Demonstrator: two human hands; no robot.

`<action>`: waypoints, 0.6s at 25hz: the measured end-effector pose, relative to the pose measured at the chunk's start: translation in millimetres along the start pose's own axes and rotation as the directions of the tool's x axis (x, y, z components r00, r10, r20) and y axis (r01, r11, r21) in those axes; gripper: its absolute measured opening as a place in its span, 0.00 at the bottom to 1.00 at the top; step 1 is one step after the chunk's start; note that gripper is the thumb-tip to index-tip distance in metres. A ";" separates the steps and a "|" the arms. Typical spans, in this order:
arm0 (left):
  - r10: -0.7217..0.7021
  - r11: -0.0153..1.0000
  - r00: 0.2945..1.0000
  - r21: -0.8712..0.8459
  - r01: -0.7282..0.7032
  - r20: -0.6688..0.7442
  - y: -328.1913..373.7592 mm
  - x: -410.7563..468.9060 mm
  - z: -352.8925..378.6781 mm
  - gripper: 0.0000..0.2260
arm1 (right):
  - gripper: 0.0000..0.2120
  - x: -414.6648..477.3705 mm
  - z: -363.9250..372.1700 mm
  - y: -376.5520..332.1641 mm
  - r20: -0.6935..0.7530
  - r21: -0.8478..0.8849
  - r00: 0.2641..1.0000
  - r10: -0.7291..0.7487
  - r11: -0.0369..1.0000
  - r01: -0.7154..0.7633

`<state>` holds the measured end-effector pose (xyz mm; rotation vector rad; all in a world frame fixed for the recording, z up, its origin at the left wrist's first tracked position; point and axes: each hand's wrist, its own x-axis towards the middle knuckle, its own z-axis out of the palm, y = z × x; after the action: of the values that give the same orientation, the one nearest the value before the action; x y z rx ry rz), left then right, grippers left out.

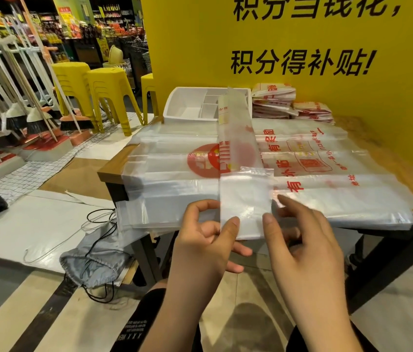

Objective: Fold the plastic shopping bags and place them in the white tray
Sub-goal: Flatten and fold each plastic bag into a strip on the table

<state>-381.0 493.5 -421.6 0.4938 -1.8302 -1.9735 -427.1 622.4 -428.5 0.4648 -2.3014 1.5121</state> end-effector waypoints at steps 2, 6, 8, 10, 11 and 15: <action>-0.001 1.000 1.000 -0.006 0.001 -0.008 -0.5 0.9 1.1 0.16 | 0.17 -8.1 0.9 5.8 0.044 0.049 0.999 0.014 0.999 -0.016; -0.011 1.000 1.000 -0.027 0.011 0.005 -0.7 0.3 5.3 0.16 | 0.18 -8.8 3.0 6.4 0.084 0.011 0.996 -0.037 0.999 0.036; -0.003 1.000 1.000 -0.022 0.003 0.005 -1.0 0.8 6.3 0.16 | 0.21 -8.8 3.1 5.1 0.113 -0.047 0.993 -0.039 0.998 0.044; 0.019 1.000 1.000 -0.015 -0.019 -0.002 -1.1 1.7 6.7 0.16 | 0.25 -10.1 2.2 3.2 0.176 -0.087 0.984 -0.008 0.996 0.024; 0.034 0.999 0.999 -0.008 -0.034 -0.009 -1.5 2.3 7.0 0.16 | 0.26 -10.7 2.0 2.5 0.206 -0.084 0.978 0.012 0.996 0.005; 0.097 0.994 0.995 0.055 -0.095 -0.024 -4.6 2.2 7.5 0.18 | 0.27 -12.3 1.7 -1.7 0.229 -0.017 0.971 0.063 0.998 -0.061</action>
<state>-387.0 499.0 -425.6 0.4374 -1.8591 -1.8506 -415.7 621.2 -433.4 0.5990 -2.5191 1.5467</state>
